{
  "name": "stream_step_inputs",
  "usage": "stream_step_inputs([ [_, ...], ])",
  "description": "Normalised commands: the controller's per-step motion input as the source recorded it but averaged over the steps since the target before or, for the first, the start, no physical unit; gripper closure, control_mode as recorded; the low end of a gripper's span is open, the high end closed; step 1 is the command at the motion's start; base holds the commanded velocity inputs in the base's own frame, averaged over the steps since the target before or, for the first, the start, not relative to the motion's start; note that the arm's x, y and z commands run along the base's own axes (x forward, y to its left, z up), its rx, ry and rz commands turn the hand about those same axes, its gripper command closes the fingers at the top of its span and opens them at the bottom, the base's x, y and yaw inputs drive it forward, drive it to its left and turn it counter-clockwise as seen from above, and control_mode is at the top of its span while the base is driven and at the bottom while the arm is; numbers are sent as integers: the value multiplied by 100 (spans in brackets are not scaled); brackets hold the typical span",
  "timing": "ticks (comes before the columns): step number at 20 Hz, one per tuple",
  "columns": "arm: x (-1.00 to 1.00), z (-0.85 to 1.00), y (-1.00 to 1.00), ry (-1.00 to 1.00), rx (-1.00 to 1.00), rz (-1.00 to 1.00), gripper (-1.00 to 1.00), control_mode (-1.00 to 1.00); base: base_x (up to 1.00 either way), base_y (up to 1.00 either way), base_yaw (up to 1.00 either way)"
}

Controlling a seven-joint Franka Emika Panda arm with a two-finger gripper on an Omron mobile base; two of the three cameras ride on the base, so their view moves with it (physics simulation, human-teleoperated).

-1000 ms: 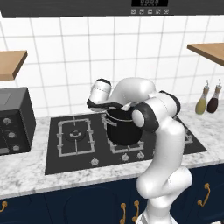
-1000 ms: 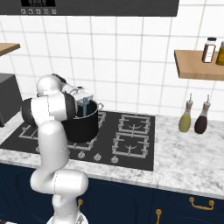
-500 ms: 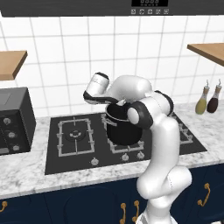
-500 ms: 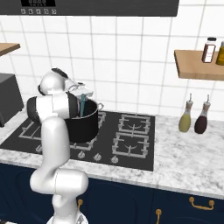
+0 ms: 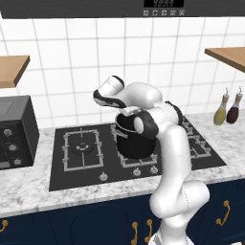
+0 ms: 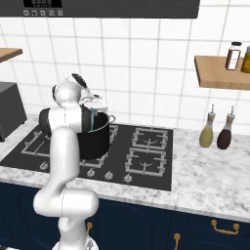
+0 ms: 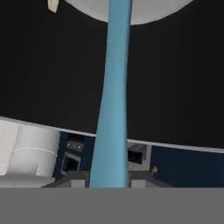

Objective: Put the garlic and onion in the pot. Retrieve the spatula and lightly stir the vegetables in the pot.

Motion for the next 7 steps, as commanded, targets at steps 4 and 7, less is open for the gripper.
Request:
stream_step_inputs([
  [4,32,-18,0,-3,-2,-29,100,-100,0,0,0],
  [7,8,6,0,-12,0,-18,100,-100,0,0,0],
])
